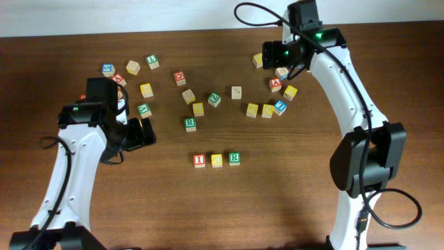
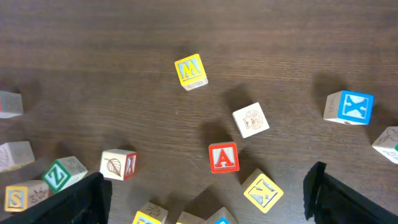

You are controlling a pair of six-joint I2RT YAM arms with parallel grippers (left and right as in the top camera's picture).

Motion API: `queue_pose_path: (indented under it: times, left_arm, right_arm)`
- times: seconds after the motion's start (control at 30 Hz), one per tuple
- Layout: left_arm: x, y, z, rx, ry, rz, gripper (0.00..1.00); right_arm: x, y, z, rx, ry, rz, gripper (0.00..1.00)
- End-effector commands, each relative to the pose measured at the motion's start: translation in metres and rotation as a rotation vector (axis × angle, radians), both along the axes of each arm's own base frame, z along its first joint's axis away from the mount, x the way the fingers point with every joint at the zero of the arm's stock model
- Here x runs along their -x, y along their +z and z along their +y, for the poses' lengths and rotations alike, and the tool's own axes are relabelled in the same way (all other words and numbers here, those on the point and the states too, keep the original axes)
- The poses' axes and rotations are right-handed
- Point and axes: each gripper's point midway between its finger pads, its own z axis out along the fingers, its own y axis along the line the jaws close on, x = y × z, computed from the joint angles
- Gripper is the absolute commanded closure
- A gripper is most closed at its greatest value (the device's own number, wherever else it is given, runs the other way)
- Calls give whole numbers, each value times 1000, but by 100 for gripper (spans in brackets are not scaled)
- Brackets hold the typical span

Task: Spell out ICRA
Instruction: 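Reach the right gripper to the red-lettered A block and grasp it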

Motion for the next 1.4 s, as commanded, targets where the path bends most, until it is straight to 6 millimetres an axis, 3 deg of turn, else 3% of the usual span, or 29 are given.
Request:
queue_pose_path:
  times: [0.0,0.2,0.3,0.47,0.73,0.93,1.0,1.27,1.37]
  left_arm:
    - [1,2,0,-6,8,-8,1]
    - [1,2,0,-6,8,-8,1]
    - [1,2,0,-6,8,-8,1]
    - [1,2,0,-6,8,-8,1]
    - [1,2,0,-6,8,-8,1]
    - [1,2,0,-6,8,-8,1]
    - [1,2,0,-6,8,-8,1]
    - [1,2,0,-6,8,-8,1]
    - [1,2,0,-6,8,-8,1]
  right_arm:
    - [-7,-40,-2,37,8,62,9]
    - [-4,-88,-3,64,29,148,17]
    - [-2,-102,-3,69,29,175,29]
    - [2,-127,-4,77,30,226,29]
    - [3,-141,-10,115,17,248,36]
    - [3,-145,3,121,43,239,42]
    - [0,-144,4,140,40,223,50]
    - [-7,-142,-2,184,38,191,58]
    - [-7,-142,-2,184,38,192,66]
